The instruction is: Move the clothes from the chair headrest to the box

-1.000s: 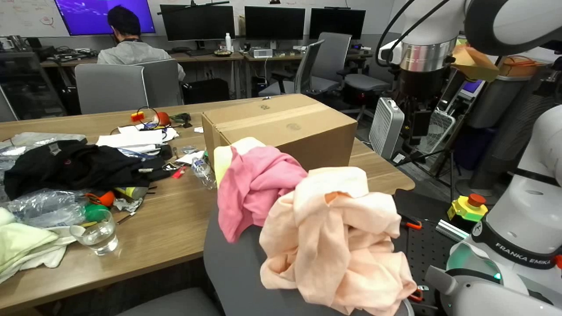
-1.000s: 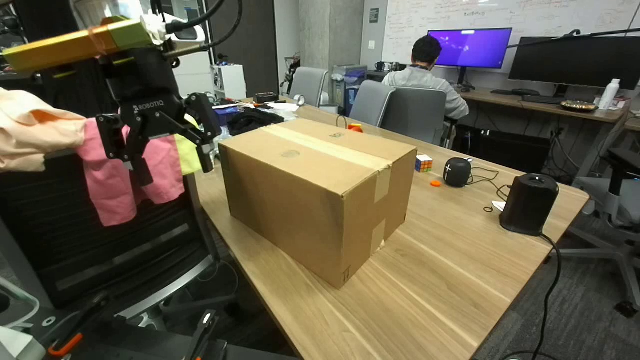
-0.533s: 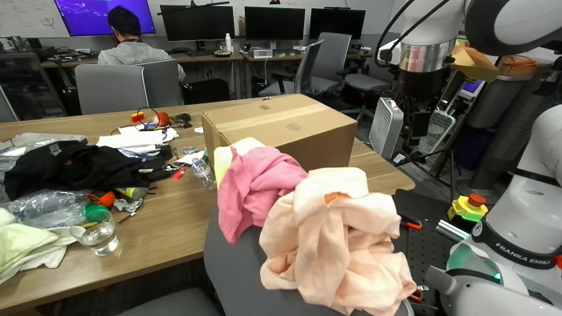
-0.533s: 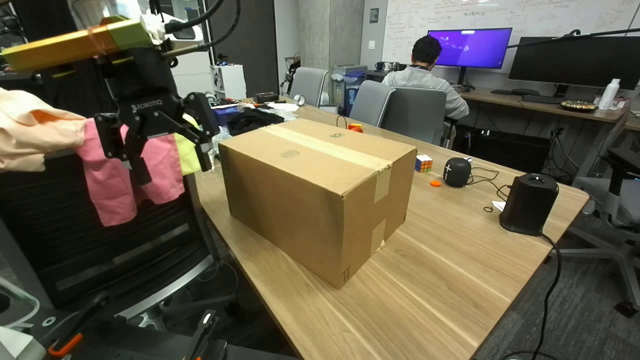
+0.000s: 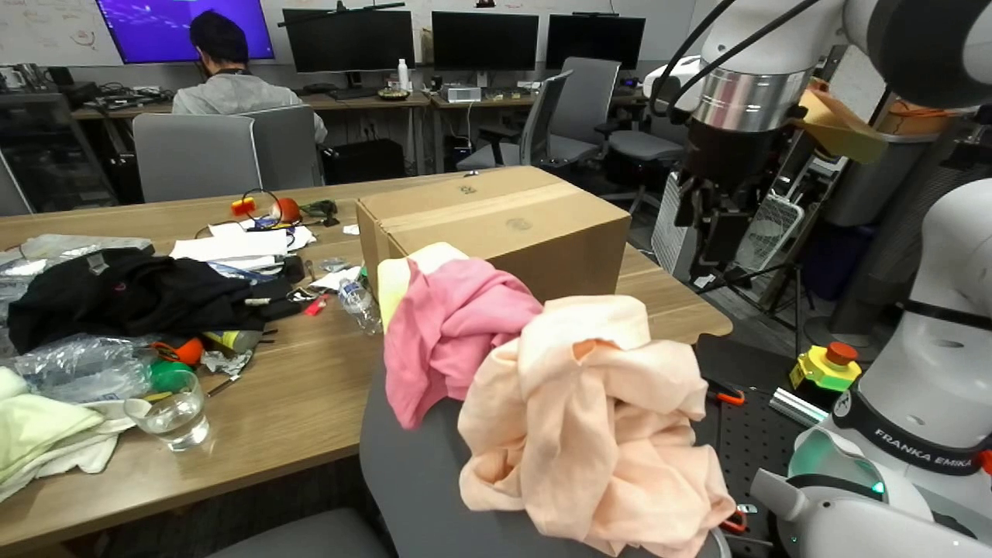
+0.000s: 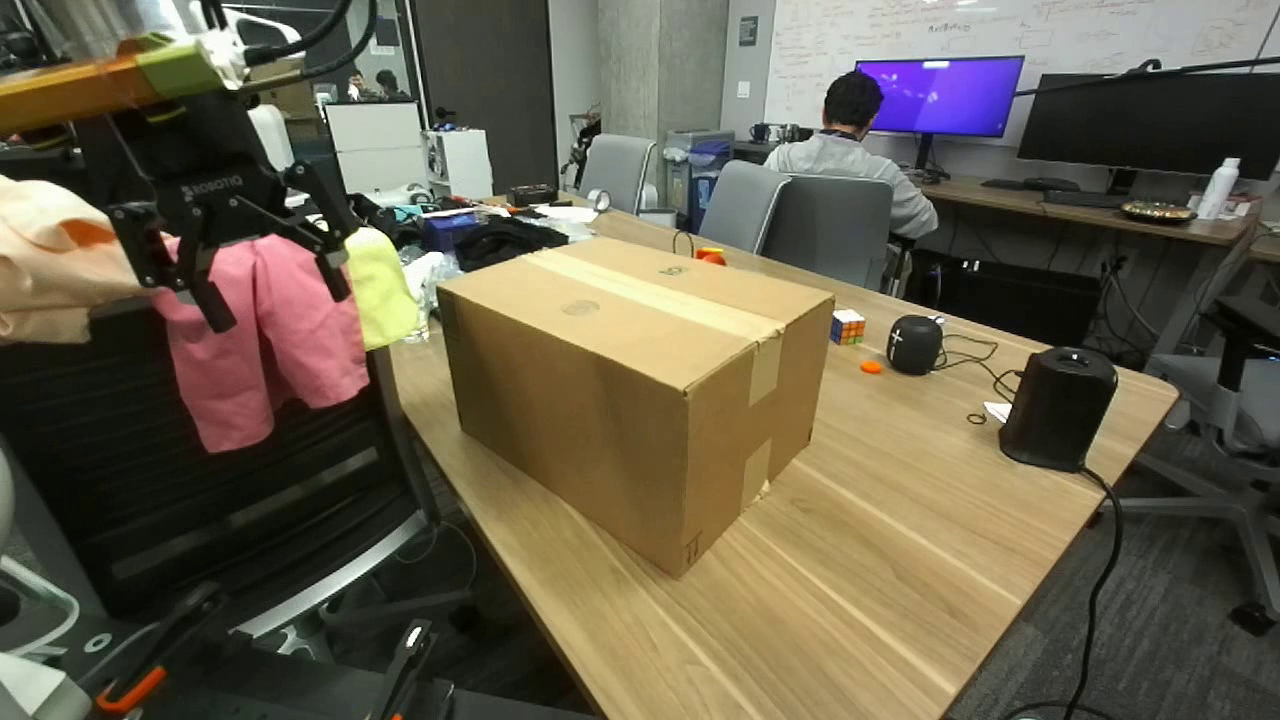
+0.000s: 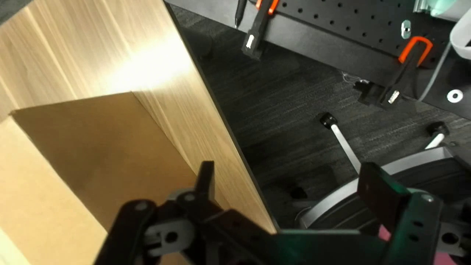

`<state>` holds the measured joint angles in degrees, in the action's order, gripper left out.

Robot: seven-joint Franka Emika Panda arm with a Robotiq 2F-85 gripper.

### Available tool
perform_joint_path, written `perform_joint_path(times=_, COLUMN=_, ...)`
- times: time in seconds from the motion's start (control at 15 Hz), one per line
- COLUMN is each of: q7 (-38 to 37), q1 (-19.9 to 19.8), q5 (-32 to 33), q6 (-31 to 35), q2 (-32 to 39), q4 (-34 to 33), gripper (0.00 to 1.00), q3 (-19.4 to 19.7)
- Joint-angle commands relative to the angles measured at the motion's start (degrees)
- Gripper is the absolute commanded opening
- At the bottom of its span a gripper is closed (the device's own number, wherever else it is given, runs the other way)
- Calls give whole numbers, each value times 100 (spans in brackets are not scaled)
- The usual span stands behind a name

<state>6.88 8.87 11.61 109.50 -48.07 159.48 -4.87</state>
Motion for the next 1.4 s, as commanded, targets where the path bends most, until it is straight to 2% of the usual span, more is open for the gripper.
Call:
perform_joint_path(times=0.0, q7=-449, q1=237, q5=-410, q6=451, q2=58, q4=-12, gripper=100, q3=-237)
perform_joint_path(times=0.53, q7=-1365, q1=203, q5=-1384, q6=955, q2=21, q4=-44, gripper=100, q3=-350)
perform_joint_path(times=0.73, q7=-1466, q1=269, q5=-1640, q6=1054, q2=16, q4=-40, gripper=100, q3=-395)
perform_joint_path(times=1.0, q7=-1336, q1=505, q5=-2003, q6=1239, q2=-44, q4=-49, gripper=100, q3=-490)
perform_joint_path(times=1.33, q7=-1190, q1=1025, q5=-2409, q6=1241, q2=-262, q4=-109, gripper=100, q3=-597)
